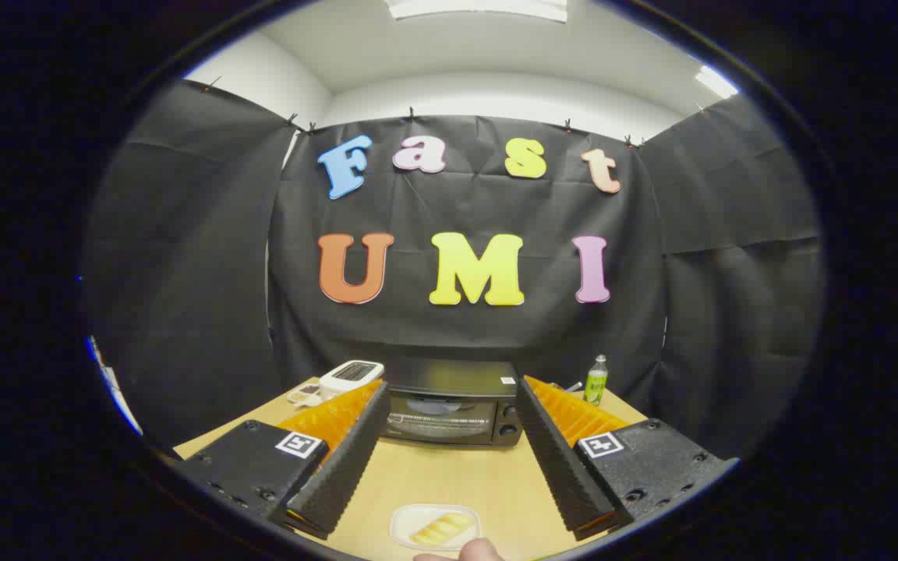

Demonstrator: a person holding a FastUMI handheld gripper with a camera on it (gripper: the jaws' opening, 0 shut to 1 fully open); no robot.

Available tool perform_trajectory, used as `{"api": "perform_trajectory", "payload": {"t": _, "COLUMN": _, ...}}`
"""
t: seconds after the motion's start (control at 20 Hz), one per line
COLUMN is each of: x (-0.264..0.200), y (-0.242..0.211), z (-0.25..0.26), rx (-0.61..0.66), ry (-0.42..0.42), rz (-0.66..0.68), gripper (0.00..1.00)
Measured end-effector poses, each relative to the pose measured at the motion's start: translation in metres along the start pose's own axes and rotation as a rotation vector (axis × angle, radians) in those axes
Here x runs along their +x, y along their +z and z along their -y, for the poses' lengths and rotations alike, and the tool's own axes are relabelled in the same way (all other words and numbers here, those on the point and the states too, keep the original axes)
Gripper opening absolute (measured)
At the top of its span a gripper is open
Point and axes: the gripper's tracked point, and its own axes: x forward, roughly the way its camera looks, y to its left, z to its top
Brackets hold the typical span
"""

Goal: Open the toaster oven, put the food inside, and close the toaster oven door.

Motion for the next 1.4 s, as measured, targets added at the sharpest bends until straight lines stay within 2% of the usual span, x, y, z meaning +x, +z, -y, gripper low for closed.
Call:
{"api": "perform_trajectory", "payload": {"t": 0.4, "x": 0.005, "y": 0.0, "z": 0.012, "rx": -0.002, "ry": -0.029, "rz": 0.032, "gripper": 1.0}}
{"api": "perform_trajectory", "payload": {"t": 0.85, "x": 0.028, "y": -0.014, "z": 0.002, "rx": -0.003, "ry": 0.019, "rz": -0.005, "gripper": 1.0}}
{"api": "perform_trajectory", "payload": {"t": 1.4, "x": 0.058, "y": -0.025, "z": 0.017, "rx": -0.035, "ry": -0.036, "rz": -0.039, "gripper": 1.0}}
